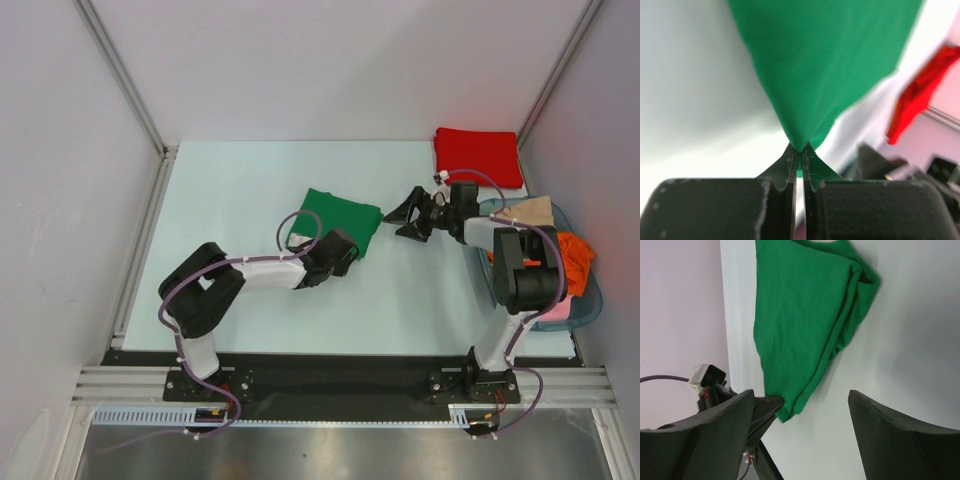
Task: Fold and stack the t-shirts
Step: Fold the tshirt, then neatly place the folded tshirt to the corner
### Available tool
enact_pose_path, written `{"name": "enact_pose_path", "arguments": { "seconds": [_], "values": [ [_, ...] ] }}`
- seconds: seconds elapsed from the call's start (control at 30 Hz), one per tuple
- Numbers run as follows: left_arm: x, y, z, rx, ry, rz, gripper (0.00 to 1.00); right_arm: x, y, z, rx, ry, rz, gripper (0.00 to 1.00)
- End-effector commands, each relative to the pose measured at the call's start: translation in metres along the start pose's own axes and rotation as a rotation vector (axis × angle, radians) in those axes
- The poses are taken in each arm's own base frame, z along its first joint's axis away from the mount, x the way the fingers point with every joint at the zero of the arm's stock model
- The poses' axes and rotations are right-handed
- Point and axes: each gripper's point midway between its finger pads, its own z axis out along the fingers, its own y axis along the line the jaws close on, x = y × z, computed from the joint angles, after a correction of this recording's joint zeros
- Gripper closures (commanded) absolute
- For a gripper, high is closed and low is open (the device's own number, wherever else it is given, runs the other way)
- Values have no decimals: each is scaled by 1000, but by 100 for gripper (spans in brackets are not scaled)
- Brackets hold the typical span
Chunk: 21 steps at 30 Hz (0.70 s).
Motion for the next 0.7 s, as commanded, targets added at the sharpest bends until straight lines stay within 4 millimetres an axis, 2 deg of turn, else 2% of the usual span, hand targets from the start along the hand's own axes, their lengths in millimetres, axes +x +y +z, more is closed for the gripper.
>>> {"name": "enact_pose_path", "arguments": {
  "seconds": [0.0,0.2,0.27,0.3,0.4,0.53,0.67],
  "values": [
    [5,-48,-31,116,54,-26,100,-8,12,15,-59,2,-36,18],
    [5,-48,-32,115,75,-36,100,7,5,41,-13,51,4,18],
    [7,-48,-33,112,86,-36,100,12,9,47,-26,45,40,19],
    [4,-50,-35,119,81,-38,100,18,3,49,-24,52,73,19],
    [-2,-48,-37,121,70,-40,100,16,7,55,-65,41,95,19],
    [-6,-49,-42,132,77,-46,100,23,-5,71,-48,70,131,20],
    [-7,-50,-44,138,80,-54,100,29,-8,76,4,65,165,21]
  ]
}}
